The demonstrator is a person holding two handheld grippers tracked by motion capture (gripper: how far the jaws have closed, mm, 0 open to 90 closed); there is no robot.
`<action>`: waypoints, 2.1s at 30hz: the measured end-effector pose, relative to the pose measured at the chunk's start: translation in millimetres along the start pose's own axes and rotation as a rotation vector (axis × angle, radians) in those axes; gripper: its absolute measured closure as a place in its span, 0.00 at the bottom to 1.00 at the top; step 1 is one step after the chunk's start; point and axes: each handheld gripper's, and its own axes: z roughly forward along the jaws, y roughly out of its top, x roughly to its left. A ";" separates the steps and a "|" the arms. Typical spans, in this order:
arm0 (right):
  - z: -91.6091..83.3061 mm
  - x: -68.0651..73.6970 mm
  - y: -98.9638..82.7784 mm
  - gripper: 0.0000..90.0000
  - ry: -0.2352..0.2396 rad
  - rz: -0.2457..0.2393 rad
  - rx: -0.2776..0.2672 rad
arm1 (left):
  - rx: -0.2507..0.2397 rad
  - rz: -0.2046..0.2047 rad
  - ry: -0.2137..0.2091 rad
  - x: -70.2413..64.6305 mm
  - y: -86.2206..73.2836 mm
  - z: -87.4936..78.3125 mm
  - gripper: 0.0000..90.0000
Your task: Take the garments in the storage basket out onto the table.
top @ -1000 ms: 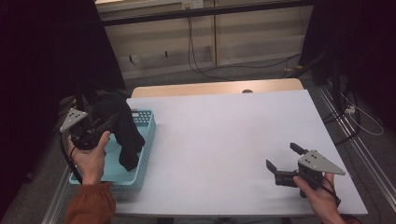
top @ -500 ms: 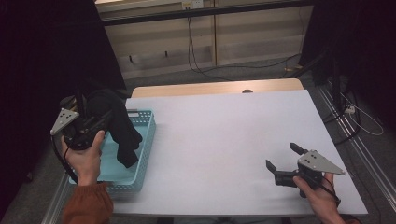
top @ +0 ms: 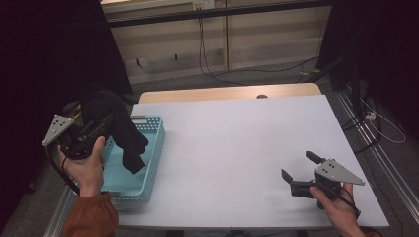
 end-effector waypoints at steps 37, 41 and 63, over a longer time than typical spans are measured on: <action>2.5 0.4 0.8 0.00 0.007 -0.002 -0.002 | -0.070 0.027 -0.086 -31.8 53.6 6.1 0.80; 2.5 0.2 0.7 0.00 0.006 -0.002 -0.001 | -0.067 0.032 -0.101 -38.2 57.1 8.6 0.80; 2.7 0.1 0.6 0.00 0.010 -0.003 -0.001 | -0.035 0.052 -0.219 -84.0 60.2 40.0 0.80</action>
